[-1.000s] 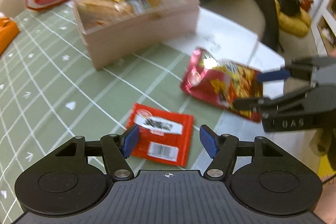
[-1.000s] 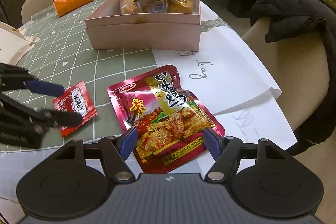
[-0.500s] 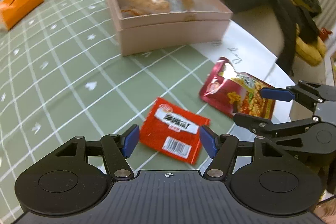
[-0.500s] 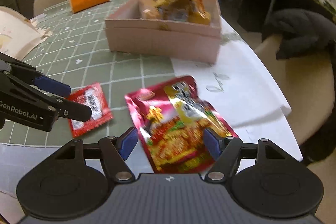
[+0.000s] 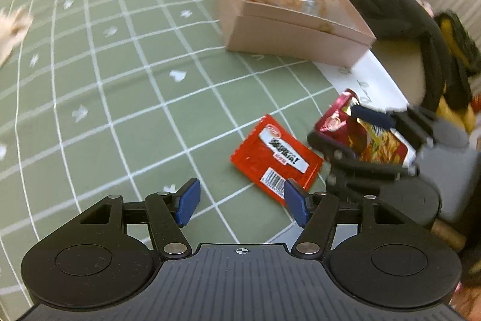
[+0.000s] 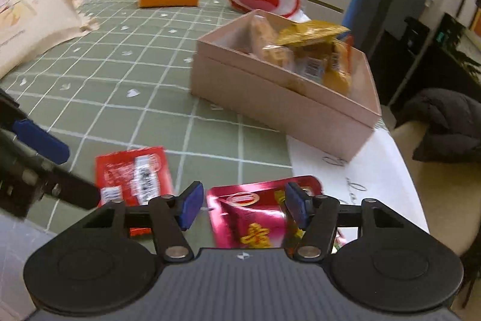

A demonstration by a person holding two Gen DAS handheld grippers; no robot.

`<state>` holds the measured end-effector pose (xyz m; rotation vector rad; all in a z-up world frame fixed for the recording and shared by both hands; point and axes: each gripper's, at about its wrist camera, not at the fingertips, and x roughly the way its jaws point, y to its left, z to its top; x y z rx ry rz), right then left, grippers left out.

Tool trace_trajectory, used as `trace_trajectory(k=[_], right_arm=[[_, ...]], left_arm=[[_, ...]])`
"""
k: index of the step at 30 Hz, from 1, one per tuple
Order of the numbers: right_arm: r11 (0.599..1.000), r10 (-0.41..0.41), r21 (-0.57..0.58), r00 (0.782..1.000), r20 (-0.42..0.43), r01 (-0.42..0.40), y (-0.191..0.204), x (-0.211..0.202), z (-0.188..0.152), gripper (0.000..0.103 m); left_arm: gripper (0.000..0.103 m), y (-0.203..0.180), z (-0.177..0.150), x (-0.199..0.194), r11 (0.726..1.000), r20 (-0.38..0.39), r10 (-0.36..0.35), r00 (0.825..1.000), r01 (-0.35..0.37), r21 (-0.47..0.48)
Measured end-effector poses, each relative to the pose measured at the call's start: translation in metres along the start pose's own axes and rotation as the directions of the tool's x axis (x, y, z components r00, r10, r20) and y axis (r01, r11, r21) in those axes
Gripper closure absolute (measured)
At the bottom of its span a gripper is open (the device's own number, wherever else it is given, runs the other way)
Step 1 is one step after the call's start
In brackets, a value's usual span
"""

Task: Organize snacks
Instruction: 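Grasp the small red snack packet with the left tool while the right tool holds the red packet, then lift both red packets and carry them toward the pink box with both tools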

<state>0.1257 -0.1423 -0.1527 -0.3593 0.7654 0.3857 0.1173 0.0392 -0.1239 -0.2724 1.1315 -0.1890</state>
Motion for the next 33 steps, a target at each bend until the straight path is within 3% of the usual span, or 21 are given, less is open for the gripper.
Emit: trace_trajectory(k=[4, 9, 13, 17, 22, 25, 29, 31, 33], right_arm=[[0.998, 0.041, -0.041, 0.999, 0.009, -0.040, 0.018, -0.014, -0.012, 0.042], [0.982, 0.190, -0.015, 0.981, -0.023, -0.190, 0.022, -0.032, -0.021, 0.042], [0.989, 0.147, 0.017, 0.989, -0.007, -0.147, -0.001, -0.048, -0.028, 0.035], [0.997, 0.063, 0.036, 0.998, 0.004, -0.063, -0.032, -0.060, -0.038, 0.030], [0.988, 0.007, 0.157, 1.000, 0.008, -0.008, -0.074, -0.059, -0.040, 0.030], [0.948, 0.067, 0.313, 0.998, -0.003, -0.063, -0.102, -0.047, -0.039, 0.030], [0.847, 0.185, 0.511, 0.982, -0.028, -0.145, -0.132, -0.017, -0.043, 0.030], [0.809, 0.233, 0.559, 0.972, -0.021, -0.182, -0.137, -0.006, -0.046, 0.026], [0.801, 0.258, 0.561, 0.966, -0.011, -0.207, -0.132, -0.004, -0.044, 0.022]], left_arm=[[0.037, 0.005, 0.001, 0.000, 0.999, 0.011, -0.019, 1.000, 0.019, -0.048], [0.037, -0.011, 0.008, 0.010, 1.000, 0.020, -0.025, 1.000, 0.025, -0.005], [0.035, -0.038, 0.010, 0.020, 0.988, 0.031, 0.051, 0.998, -0.054, 0.143], [0.033, -0.064, 0.004, 0.030, 0.939, 0.048, 0.139, 0.989, -0.147, 0.310], [0.035, -0.069, 0.006, 0.035, 0.929, 0.077, 0.151, 0.986, -0.168, 0.331], [0.037, -0.069, 0.005, 0.035, 0.930, 0.089, 0.158, 0.983, -0.178, 0.321], [0.037, -0.065, -0.001, 0.029, 0.940, 0.087, 0.137, 0.987, -0.157, 0.304], [0.037, -0.062, -0.004, 0.026, 0.945, 0.080, 0.132, 0.988, -0.150, 0.292], [0.037, -0.059, -0.007, 0.022, 0.950, 0.070, 0.131, 0.989, -0.146, 0.275]])
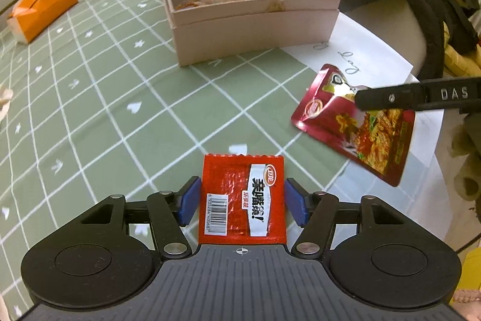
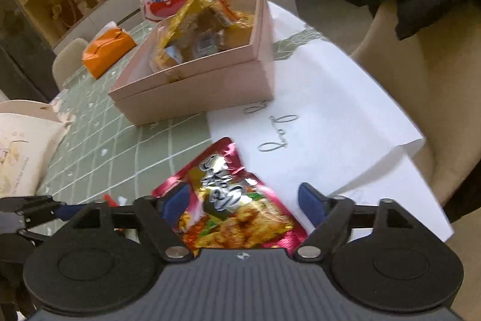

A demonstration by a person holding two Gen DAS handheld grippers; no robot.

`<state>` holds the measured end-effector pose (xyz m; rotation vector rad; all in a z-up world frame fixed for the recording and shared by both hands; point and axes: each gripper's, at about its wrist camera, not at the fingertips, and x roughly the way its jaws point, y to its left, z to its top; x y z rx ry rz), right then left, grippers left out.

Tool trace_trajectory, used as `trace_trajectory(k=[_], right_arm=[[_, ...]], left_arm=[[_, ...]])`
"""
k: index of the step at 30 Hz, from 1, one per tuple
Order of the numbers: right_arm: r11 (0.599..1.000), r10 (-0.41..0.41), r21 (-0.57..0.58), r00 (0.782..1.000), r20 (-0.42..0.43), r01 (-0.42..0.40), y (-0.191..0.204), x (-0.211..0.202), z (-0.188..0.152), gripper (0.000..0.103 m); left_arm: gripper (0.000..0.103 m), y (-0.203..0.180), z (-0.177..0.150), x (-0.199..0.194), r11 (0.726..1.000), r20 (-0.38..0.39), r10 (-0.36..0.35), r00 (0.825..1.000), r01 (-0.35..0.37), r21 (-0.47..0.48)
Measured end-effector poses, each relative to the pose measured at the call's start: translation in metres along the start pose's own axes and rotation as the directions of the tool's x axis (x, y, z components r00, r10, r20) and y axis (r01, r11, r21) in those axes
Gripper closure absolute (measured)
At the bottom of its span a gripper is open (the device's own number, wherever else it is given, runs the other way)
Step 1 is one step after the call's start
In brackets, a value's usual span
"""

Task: Organize snacks
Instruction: 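Lift both red packets and carry them toward the pink box with both tools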

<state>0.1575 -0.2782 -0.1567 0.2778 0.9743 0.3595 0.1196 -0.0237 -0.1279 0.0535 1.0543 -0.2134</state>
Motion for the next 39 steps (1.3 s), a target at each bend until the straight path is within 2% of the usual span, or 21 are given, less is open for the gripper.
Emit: trace_trajectory(k=[4, 8, 10, 11, 14, 19, 24, 26, 30, 32, 33, 34, 37, 39], right_arm=[[0.994, 0.016, -0.111, 0.999, -0.041, -0.020, 0.027, 0.004, -0.011, 0.016], [0.942, -0.095, -0.323, 0.995, -0.014, 0.085, 0.064, 0.014, -0.032, 0.009], [0.913, -0.148, -0.381, 0.989, 0.028, 0.147, 0.076, 0.020, -0.043, 0.006], [0.912, -0.154, -0.375, 0.986, 0.061, 0.166, 0.077, 0.021, -0.047, 0.004], [0.925, -0.165, -0.333, 0.983, 0.082, 0.184, 0.078, 0.024, -0.048, 0.000], [0.929, -0.189, -0.313, 0.980, 0.065, 0.199, 0.081, 0.027, -0.042, 0.000], [0.929, -0.184, -0.317, 0.982, 0.049, 0.190, 0.082, 0.033, -0.033, 0.000], [0.929, -0.190, -0.313, 0.980, 0.053, 0.197, 0.083, 0.034, -0.030, 0.008], [0.932, -0.181, -0.312, 0.983, 0.044, 0.186, 0.084, 0.027, -0.027, 0.014], [0.934, -0.175, -0.304, 0.983, 0.063, 0.186, 0.084, 0.016, -0.027, 0.029], [0.937, -0.163, -0.303, 0.985, 0.055, 0.172, 0.084, 0.012, -0.025, 0.031], [0.940, -0.157, -0.296, 0.986, 0.064, 0.169, 0.083, 0.006, -0.025, 0.053], [0.950, -0.127, -0.278, 0.990, 0.068, 0.141, 0.082, -0.008, -0.021, 0.065], [0.953, -0.115, -0.275, 0.991, 0.066, 0.129, 0.081, -0.013, -0.020, 0.066]], left_arm=[[0.037, 0.011, -0.009, -0.007, 0.999, -0.008, 0.009, 1.000, -0.009, -0.043], [0.037, 0.022, -0.014, -0.011, 0.996, -0.004, 0.015, 1.000, -0.015, -0.087], [0.037, 0.023, -0.015, -0.012, 0.996, -0.004, 0.016, 1.000, -0.016, -0.093], [0.037, 0.023, -0.016, -0.012, 0.995, -0.001, 0.018, 1.000, -0.018, -0.093], [0.037, 0.020, -0.020, -0.013, 0.996, 0.013, 0.036, 0.999, -0.035, -0.082], [0.036, 0.013, -0.026, -0.013, 0.996, 0.041, 0.069, 0.997, -0.066, -0.057], [0.036, 0.015, -0.028, -0.014, 0.996, 0.056, 0.062, 0.996, -0.058, -0.069], [0.036, 0.018, -0.028, -0.015, 0.996, 0.061, 0.048, 0.997, -0.044, -0.077], [0.036, 0.024, -0.028, -0.017, 0.994, 0.064, 0.021, 0.998, -0.015, -0.105], [0.036, 0.024, -0.028, -0.017, 0.994, 0.064, 0.019, 0.998, -0.012, -0.109], [0.036, 0.024, -0.028, -0.016, 0.994, 0.064, 0.021, 0.998, -0.014, -0.107], [0.036, 0.023, -0.028, -0.016, 0.995, 0.064, 0.025, 0.998, -0.018, -0.102], [0.036, 0.020, -0.029, -0.016, 0.995, 0.064, 0.037, 0.997, -0.031, -0.091], [0.036, 0.019, -0.029, -0.016, 0.996, 0.066, 0.044, 0.997, -0.038, -0.086]])
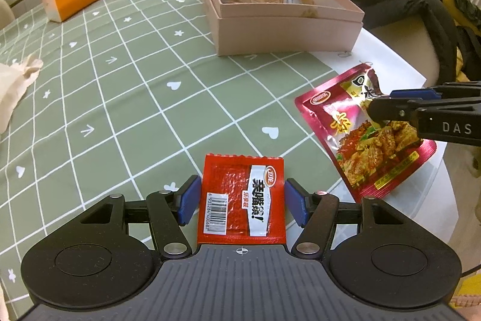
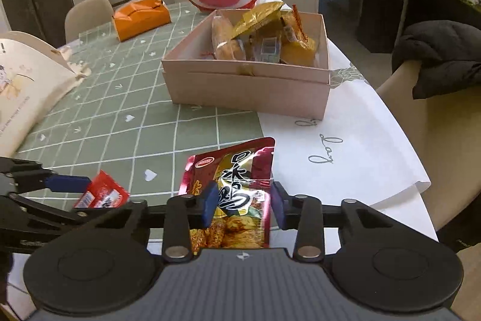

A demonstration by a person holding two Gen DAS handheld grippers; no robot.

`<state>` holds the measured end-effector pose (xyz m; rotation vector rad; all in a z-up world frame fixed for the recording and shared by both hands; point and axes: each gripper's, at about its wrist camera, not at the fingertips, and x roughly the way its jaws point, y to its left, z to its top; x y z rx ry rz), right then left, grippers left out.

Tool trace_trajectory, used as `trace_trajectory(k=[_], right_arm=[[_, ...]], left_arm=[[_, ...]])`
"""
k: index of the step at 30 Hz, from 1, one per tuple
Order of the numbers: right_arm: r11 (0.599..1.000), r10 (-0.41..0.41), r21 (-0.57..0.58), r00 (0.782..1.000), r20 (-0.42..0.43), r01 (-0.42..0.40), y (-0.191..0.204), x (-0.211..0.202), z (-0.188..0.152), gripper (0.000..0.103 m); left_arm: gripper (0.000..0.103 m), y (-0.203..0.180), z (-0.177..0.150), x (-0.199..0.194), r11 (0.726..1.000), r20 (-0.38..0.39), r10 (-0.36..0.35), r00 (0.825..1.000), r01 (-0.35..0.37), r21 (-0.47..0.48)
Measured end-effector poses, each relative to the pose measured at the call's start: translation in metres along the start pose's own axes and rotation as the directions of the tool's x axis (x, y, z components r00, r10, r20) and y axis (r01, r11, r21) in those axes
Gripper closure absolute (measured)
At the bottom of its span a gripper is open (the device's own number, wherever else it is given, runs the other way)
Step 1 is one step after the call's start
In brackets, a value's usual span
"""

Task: Organize snacks
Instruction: 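Lift both red packets and carry them toward the pink box with both tools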

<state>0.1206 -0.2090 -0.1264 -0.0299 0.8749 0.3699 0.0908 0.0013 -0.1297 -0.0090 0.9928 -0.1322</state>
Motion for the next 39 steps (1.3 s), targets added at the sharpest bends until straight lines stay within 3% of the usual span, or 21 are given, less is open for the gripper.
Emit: trace_trajectory(k=[7, 11, 15, 18, 22, 26, 32, 39], right_arm=[[1.000, -0.002, 0.023, 1.000, -0.030, 0.002, -0.003, 0.008, -0.012, 0.063], [0.999, -0.045, -0.022, 0.999, -0.023, 0.044, 0.000, 0.006, -0.016, 0.057], [0.994, -0.086, -0.061, 0.996, -0.005, 0.085, 0.001, -0.001, -0.021, 0.057], [0.997, -0.064, -0.041, 0.998, -0.022, 0.063, -0.001, -0.003, -0.025, 0.057], [0.999, -0.039, 0.007, 0.998, -0.048, 0.040, -0.007, -0.003, -0.027, 0.055], [0.997, -0.010, 0.073, 0.999, -0.043, 0.014, -0.015, -0.005, -0.021, 0.039], [0.991, -0.008, 0.130, 0.999, -0.052, 0.015, -0.018, 0.015, -0.014, 0.037], [0.970, 0.104, 0.224, 0.993, -0.052, -0.090, -0.026, 0.024, -0.009, 0.037]], left_arm=[[0.036, 0.000, -0.001, 0.000, 1.000, 0.008, 0.004, 1.000, -0.004, 0.003], [0.037, 0.000, -0.003, -0.001, 1.000, 0.013, 0.002, 1.000, -0.002, 0.007], [0.038, 0.003, -0.004, -0.003, 1.000, 0.015, -0.009, 1.000, 0.009, -0.012], [0.041, 0.009, -0.002, -0.005, 0.997, 0.010, -0.034, 0.999, 0.035, -0.070], [0.065, 0.019, 0.005, -0.010, 0.979, 0.032, -0.117, 0.993, 0.121, -0.167], [0.065, 0.017, 0.014, -0.011, 0.967, 0.043, -0.162, 0.986, 0.167, -0.190], [0.066, 0.002, 0.017, -0.007, 0.957, 0.013, -0.231, 0.973, 0.229, -0.177], [0.066, -0.010, 0.015, 0.007, 0.952, -0.023, -0.269, 0.963, 0.263, -0.160]])
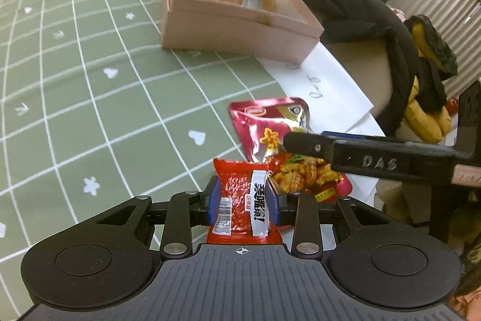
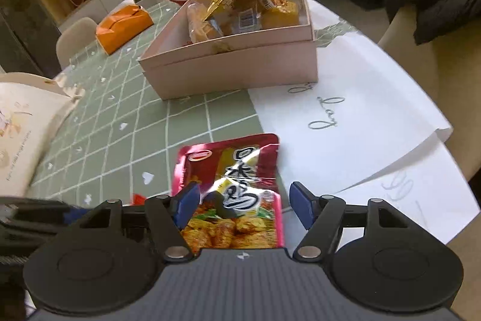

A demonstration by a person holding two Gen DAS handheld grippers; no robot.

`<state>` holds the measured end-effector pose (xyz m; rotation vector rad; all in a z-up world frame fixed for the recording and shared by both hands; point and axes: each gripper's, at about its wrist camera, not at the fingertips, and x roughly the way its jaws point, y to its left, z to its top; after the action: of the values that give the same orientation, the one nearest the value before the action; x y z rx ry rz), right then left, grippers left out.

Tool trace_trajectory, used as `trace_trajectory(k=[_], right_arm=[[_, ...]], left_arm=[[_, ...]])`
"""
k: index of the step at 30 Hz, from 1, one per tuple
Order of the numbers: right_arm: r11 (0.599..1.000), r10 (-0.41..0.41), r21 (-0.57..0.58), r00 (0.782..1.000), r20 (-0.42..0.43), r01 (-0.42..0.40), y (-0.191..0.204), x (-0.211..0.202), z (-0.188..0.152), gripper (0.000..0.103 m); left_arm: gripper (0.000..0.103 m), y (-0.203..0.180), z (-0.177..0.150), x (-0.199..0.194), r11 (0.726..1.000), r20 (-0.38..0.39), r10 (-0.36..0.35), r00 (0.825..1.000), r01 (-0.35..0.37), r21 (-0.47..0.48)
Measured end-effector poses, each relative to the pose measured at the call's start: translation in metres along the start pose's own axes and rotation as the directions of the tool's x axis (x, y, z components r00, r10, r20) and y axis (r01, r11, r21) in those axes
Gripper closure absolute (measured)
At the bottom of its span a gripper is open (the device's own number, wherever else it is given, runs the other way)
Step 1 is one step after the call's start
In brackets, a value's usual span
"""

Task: Organize snacks
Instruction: 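Lift both red packets and carry them toward the pink box with both tools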

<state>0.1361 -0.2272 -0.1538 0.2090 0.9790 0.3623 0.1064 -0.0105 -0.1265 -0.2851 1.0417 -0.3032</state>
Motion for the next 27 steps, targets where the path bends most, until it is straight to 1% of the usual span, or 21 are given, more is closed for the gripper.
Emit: trace_trajectory(k=[2, 3, 5, 11, 13, 16, 18, 19, 20, 22, 25, 26, 27], right_arm=[[0.999, 0.045, 0.032, 0.999, -0.030, -0.044, -0.001, 0.000, 0.003, 0.047], [0.996, 0.072, 0.051, 0.996, -0.046, -0.070, -0.001, 0.000, 0.004, 0.050], [0.988, 0.127, 0.092, 0.990, -0.058, -0.121, -0.002, -0.002, 0.004, 0.050], [0.976, 0.192, 0.112, 0.981, -0.035, -0.187, 0.006, -0.021, 0.008, 0.050], [0.963, 0.239, 0.130, 0.971, -0.018, -0.234, 0.008, -0.029, 0.010, 0.050], [0.937, 0.327, 0.130, 0.945, 0.004, -0.325, 0.017, -0.040, 0.011, 0.050], [0.922, 0.374, 0.111, 0.927, -0.006, -0.371, 0.025, -0.039, 0.011, 0.050], [0.923, 0.375, 0.102, 0.927, -0.011, -0.372, 0.029, -0.036, 0.011, 0.050], [0.932, 0.354, 0.092, 0.935, -0.021, -0.351, 0.033, -0.030, 0.011, 0.051], [0.950, 0.303, 0.095, 0.952, -0.046, -0.297, 0.035, -0.016, 0.010, 0.051], [0.975, 0.202, 0.111, 0.976, -0.076, -0.193, 0.033, -0.001, 0.009, 0.051], [0.979, 0.178, 0.118, 0.980, -0.087, -0.168, 0.030, 0.003, 0.009, 0.051], [0.979, 0.171, 0.128, 0.981, -0.095, -0.159, 0.027, 0.006, 0.009, 0.051]], left_arm=[[0.066, 0.003, 0.001, 0.001, 1.000, 0.001, -0.013, 1.000, 0.013, -0.011], [0.066, 0.005, 0.001, 0.001, 1.000, 0.002, -0.019, 1.000, 0.019, -0.021], [0.066, 0.007, 0.002, 0.002, 0.999, 0.006, -0.029, 1.000, 0.029, -0.034], [0.067, 0.013, 0.002, 0.003, 0.996, 0.008, -0.045, 0.999, 0.045, -0.071], [0.067, 0.017, 0.002, 0.002, 0.995, 0.009, -0.053, 0.999, 0.054, -0.088], [0.067, 0.023, 0.001, 0.002, 0.992, 0.009, -0.057, 0.998, 0.057, -0.113], [0.067, 0.025, 0.002, 0.002, 0.991, 0.010, -0.060, 0.998, 0.061, -0.120], [0.067, 0.024, 0.002, 0.002, 0.991, 0.010, -0.057, 0.998, 0.058, -0.118], [0.067, 0.024, 0.002, 0.002, 0.992, 0.010, -0.055, 0.998, 0.056, -0.116], [0.067, 0.023, 0.002, 0.001, 0.992, 0.010, -0.053, 0.999, 0.054, -0.110], [0.066, 0.021, 0.001, 0.001, 0.995, 0.010, -0.044, 0.999, 0.044, -0.093], [0.066, 0.019, 0.001, 0.002, 0.996, 0.010, -0.040, 0.999, 0.040, -0.085], [0.066, 0.018, 0.001, 0.002, 0.996, 0.011, -0.037, 0.999, 0.037, -0.078]])
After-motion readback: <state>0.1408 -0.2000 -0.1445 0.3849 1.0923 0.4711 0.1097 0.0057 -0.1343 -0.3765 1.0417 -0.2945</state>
